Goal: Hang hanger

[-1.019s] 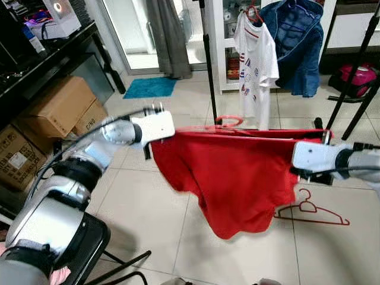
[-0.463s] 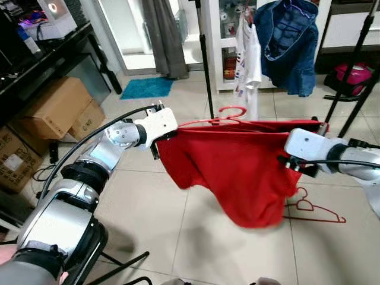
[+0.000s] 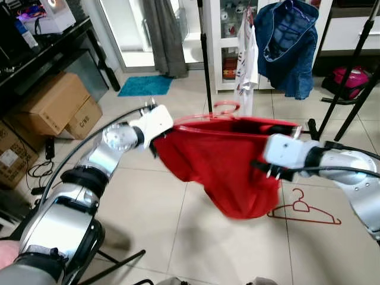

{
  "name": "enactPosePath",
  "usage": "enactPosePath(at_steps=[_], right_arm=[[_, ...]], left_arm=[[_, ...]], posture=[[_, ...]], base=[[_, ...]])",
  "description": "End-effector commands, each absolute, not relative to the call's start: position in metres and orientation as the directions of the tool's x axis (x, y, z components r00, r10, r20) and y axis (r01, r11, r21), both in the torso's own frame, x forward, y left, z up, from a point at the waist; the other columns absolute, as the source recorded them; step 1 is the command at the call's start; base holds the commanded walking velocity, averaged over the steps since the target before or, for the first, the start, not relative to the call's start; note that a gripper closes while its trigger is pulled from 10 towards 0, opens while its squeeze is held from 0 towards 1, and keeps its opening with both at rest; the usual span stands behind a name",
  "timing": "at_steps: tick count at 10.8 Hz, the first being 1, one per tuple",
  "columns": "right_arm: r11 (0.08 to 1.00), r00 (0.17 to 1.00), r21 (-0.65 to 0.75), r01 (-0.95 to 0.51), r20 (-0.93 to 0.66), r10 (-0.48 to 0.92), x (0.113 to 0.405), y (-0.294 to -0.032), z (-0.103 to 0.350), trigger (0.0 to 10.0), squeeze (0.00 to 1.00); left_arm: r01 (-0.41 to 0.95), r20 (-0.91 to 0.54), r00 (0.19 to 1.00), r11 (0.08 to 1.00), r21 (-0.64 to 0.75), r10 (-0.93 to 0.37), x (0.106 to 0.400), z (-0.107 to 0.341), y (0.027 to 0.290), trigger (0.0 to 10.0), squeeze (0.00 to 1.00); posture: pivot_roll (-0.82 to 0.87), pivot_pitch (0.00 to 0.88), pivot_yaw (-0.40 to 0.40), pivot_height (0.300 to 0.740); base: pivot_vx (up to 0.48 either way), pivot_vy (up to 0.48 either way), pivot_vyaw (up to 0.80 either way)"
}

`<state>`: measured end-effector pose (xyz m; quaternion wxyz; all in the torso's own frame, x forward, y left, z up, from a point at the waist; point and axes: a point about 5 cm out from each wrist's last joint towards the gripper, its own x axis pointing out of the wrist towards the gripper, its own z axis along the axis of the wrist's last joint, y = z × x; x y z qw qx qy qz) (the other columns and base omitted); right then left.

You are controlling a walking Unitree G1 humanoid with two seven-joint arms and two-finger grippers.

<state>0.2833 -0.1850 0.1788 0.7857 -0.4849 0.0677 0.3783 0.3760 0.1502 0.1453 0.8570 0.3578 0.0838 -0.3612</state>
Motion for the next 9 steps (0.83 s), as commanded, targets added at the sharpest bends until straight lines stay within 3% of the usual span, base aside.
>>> enactPosePath(at_steps=[1, 2, 3, 5, 6, 7, 9], right_arm=[[0.211, 0.682, -0.715, -0.666, -0.469, 0.561, 0.281, -0.173, 0.177, 10.0, 1.0], [0.212, 0.684, -0.716, -0.665, -0.469, 0.559, 0.281, -0.17, 0.173, 10.0, 0.92], [0.213, 0.688, -0.719, -0.661, -0.467, 0.556, 0.282, -0.166, 0.169, 10.0, 0.0], [0.259, 0.716, -0.739, -0.622, -0.403, 0.57, 0.285, -0.156, 0.17, 10.0, 0.0], [0.223, 0.756, -0.767, -0.601, -0.456, 0.469, 0.29, -0.171, 0.163, 10.0, 0.0], [0.162, 0.775, -0.776, -0.609, -0.539, 0.33, 0.29, -0.201, 0.157, 10.0, 0.0], [0.106, 0.736, -0.734, -0.671, -0.641, 0.216, 0.284, -0.227, 0.161, 10.0, 0.0]], left_arm=[[0.669, -0.389, 0.73, 0.472, 0.574, -0.562, 0.376, 0.15, 0.156, 0.0, 0.0], [0.677, -0.374, 0.715, 0.452, 0.581, -0.59, 0.375, 0.152, 0.15, 0.0, 0.0], [0.687, -0.372, 0.7, 0.434, 0.583, -0.61, 0.374, 0.151, 0.144, 0.0, 0.0], [0.715, -0.367, 0.664, 0.411, 0.565, -0.652, 0.371, 0.15, 0.135, 0.0, 0.0], [0.735, -0.394, 0.643, 0.386, 0.558, -0.657, 0.37, 0.148, 0.137, 0.0, 0.0], [0.717, -0.422, 0.673, 0.393, 0.576, -0.608, 0.372, 0.149, 0.151, 0.0, 0.0], [0.667, -0.443, 0.733, 0.419, 0.616, -0.516, 0.379, 0.157, 0.171, 0.0, 0.0]], posture=[[-0.17, 0.0, 0.158, 0.74], [-0.17, 0.0, 0.158, 0.74], [-0.17, 0.0, 0.16, 0.74], [-0.17, 0.0, 0.166, 0.74], [-0.17, 0.0, 0.168, 0.74], [-0.17, 0.0, 0.171, 0.74], [-0.18, 0.0, 0.171, 0.74]], base=[[0.0, 0.0, 0.0], [0.0, 0.0, 0.0], [0.0, 0.0, 0.0], [0.0, 0.0, 0.0], [0.0, 0.0, 0.0], [0.0, 0.0, 0.0], [0.0, 0.0, 0.0]])
